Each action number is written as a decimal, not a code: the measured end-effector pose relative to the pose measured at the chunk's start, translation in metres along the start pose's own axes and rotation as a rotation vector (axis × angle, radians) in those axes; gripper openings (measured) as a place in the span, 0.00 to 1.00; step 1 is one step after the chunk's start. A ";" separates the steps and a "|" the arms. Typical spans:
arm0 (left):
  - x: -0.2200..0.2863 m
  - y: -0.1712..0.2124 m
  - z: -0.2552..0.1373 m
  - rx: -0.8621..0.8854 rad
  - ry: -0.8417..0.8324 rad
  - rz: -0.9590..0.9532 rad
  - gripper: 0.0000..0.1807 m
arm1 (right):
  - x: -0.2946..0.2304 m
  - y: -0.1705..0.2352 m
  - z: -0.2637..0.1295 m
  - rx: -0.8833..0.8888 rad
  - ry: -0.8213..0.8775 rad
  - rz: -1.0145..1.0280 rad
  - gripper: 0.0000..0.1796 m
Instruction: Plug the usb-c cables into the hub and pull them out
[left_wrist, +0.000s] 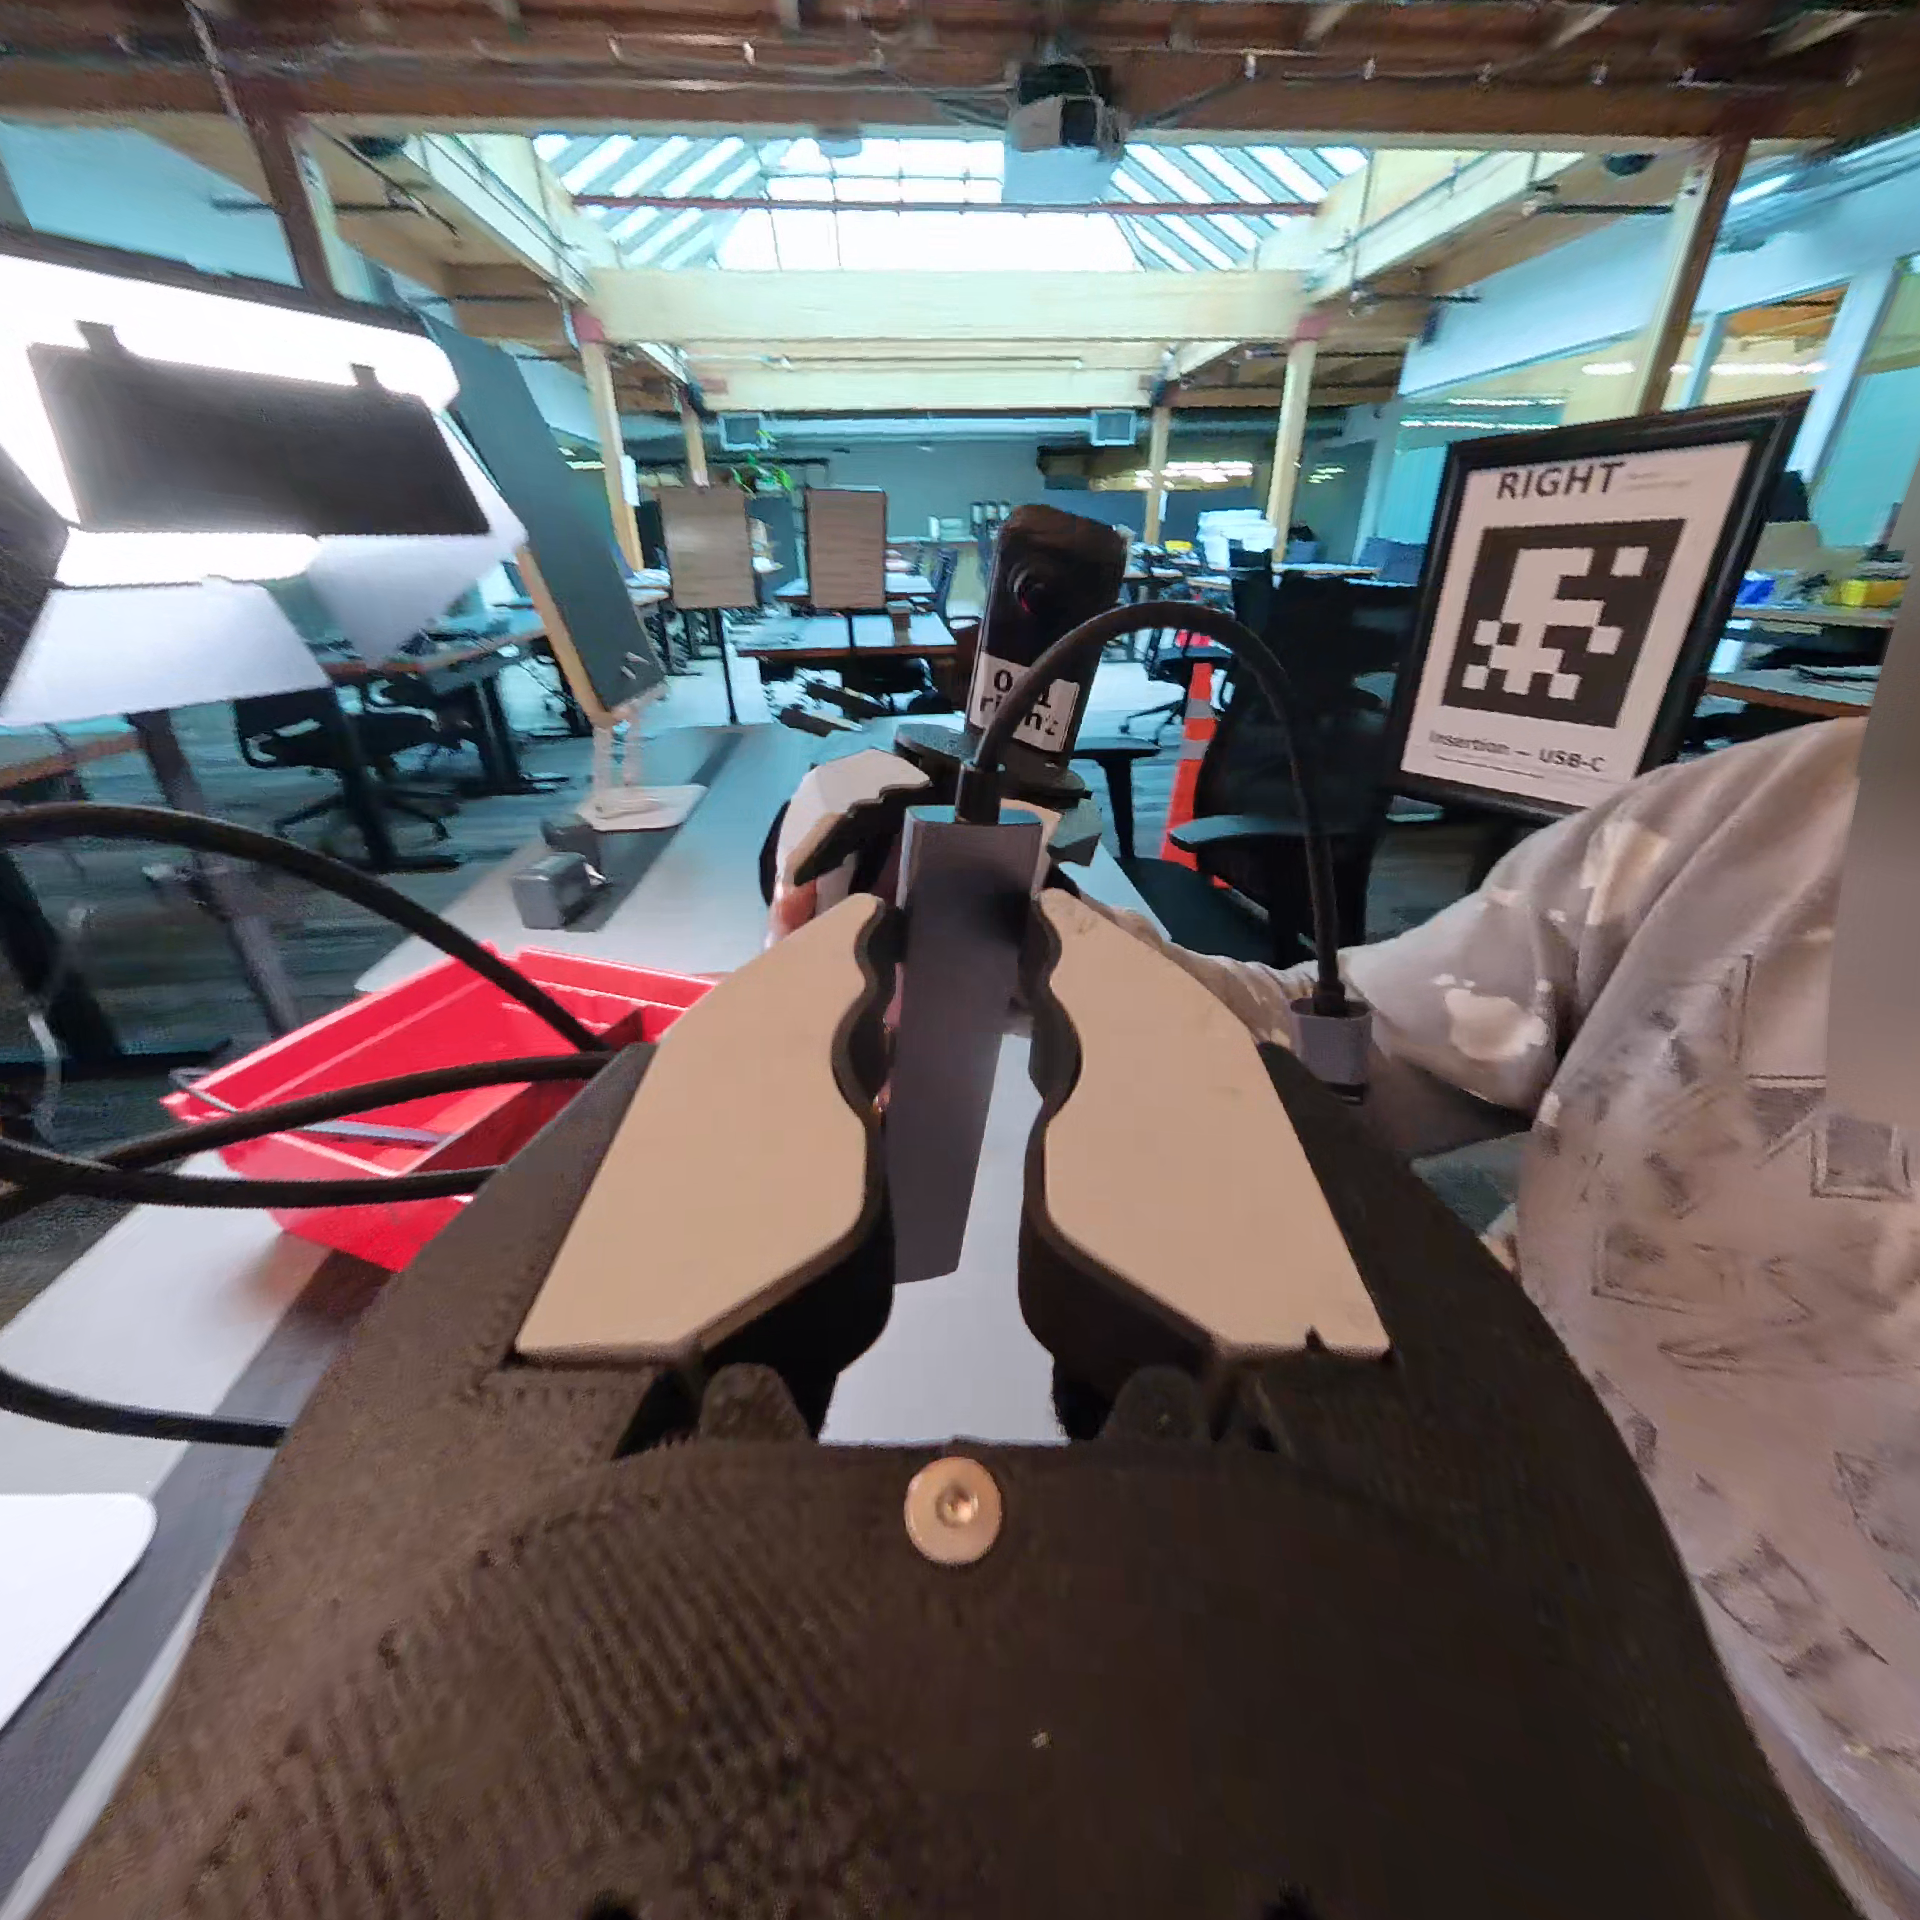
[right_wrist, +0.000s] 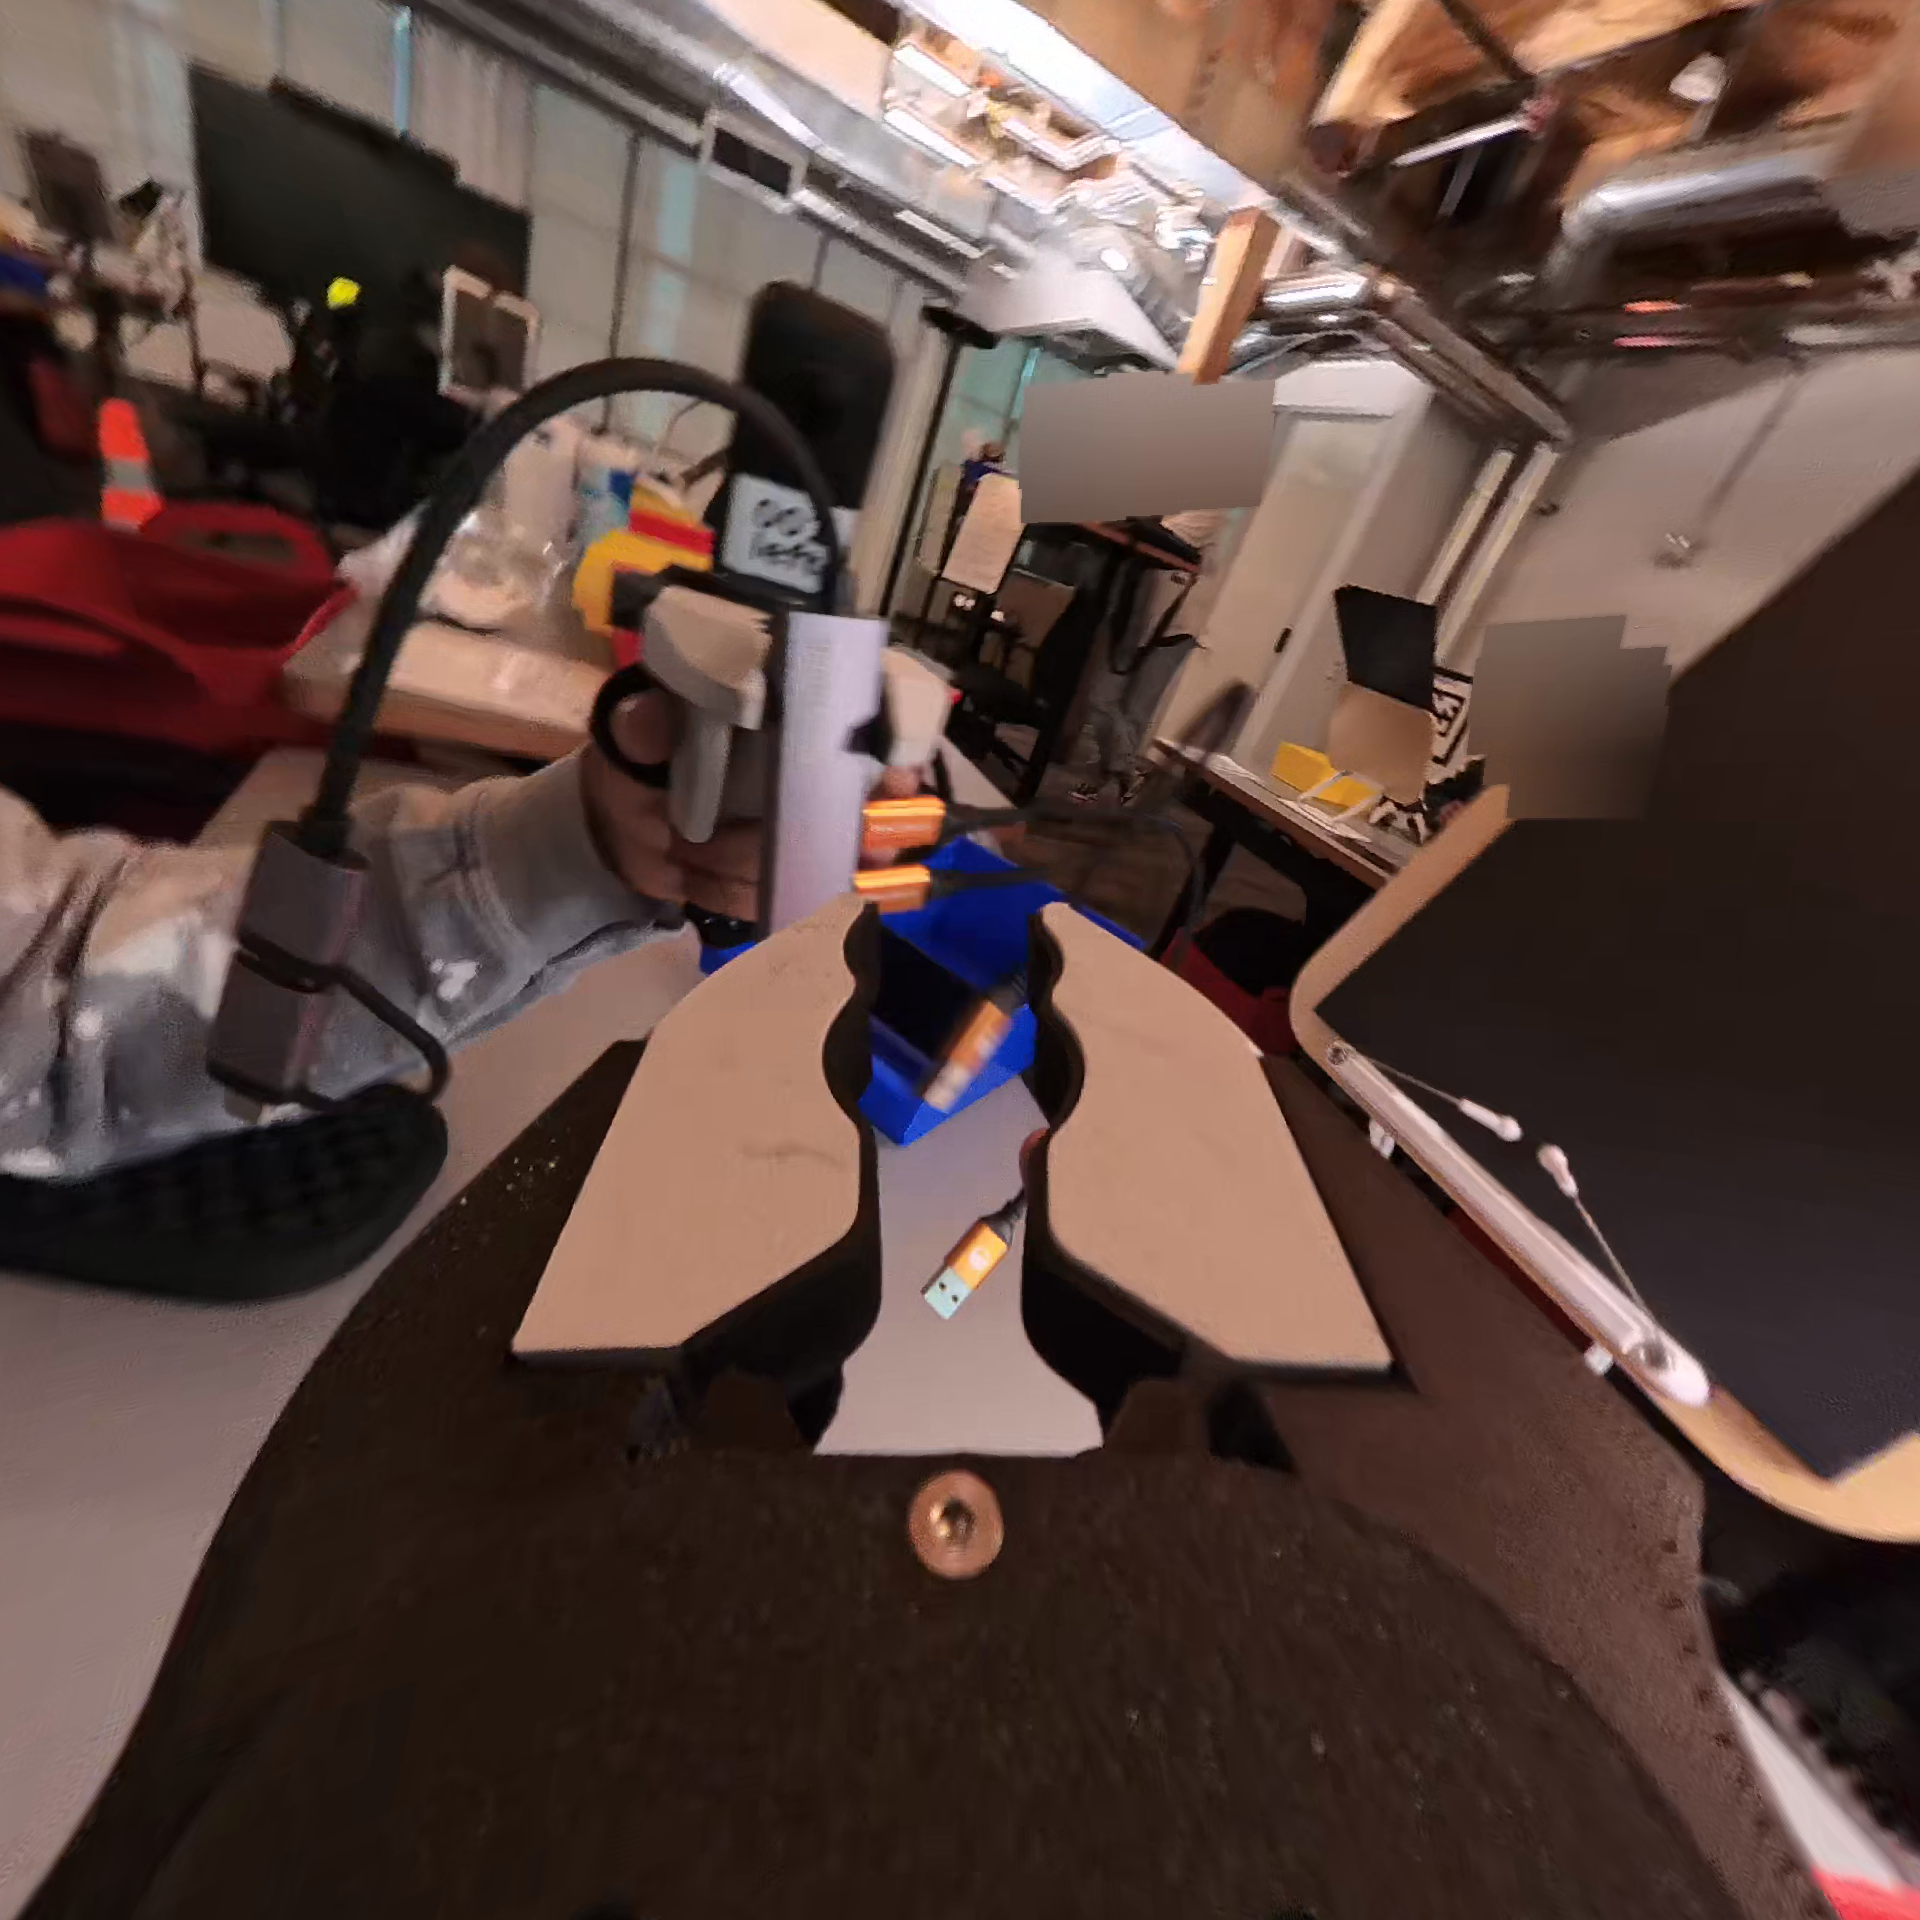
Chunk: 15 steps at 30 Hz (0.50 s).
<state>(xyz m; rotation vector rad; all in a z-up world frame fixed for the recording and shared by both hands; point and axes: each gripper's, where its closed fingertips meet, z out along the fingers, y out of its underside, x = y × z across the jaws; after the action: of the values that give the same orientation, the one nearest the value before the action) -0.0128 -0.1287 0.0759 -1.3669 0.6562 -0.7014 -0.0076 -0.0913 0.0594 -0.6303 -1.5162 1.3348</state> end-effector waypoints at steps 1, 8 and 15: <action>0.002 0.005 0.005 -0.016 0.020 -0.012 0.13 | -0.011 0.003 0.004 -0.022 -0.036 -0.052 0.15; 0.016 0.020 0.021 -0.060 0.110 -0.055 0.13 | -0.048 0.026 0.022 -0.129 -0.174 -0.111 0.17; 0.003 0.021 0.020 -0.051 0.041 -0.078 0.13 | -0.040 0.029 0.028 -0.103 -0.117 -0.066 0.15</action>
<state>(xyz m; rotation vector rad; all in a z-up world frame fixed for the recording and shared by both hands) 0.0057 -0.1174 0.0566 -1.4339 0.6603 -0.7814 -0.0236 -0.1298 0.0213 -0.5697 -1.6948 1.2685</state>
